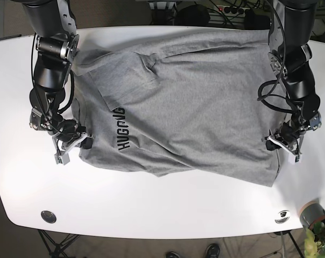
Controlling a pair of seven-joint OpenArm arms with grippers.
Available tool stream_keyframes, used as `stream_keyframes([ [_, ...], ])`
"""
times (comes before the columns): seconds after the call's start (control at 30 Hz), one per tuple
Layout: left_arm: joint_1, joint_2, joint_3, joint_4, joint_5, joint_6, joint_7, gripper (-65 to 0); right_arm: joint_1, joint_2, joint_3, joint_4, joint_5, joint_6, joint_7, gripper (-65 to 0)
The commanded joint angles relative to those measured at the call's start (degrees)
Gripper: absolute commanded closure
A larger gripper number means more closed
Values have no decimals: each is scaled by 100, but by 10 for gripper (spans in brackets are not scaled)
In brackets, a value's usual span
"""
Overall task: Fold the T-shirt properly
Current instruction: 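Lift the shirt with both grippers, swing it and lay it down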
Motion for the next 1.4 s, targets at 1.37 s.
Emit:
stream_keyframes([
  [1.37, -1263, 499, 32, 3940, 53, -38, 1964, 0, 2438, 846, -800, 1210, -7, 26, -890, -22],
])
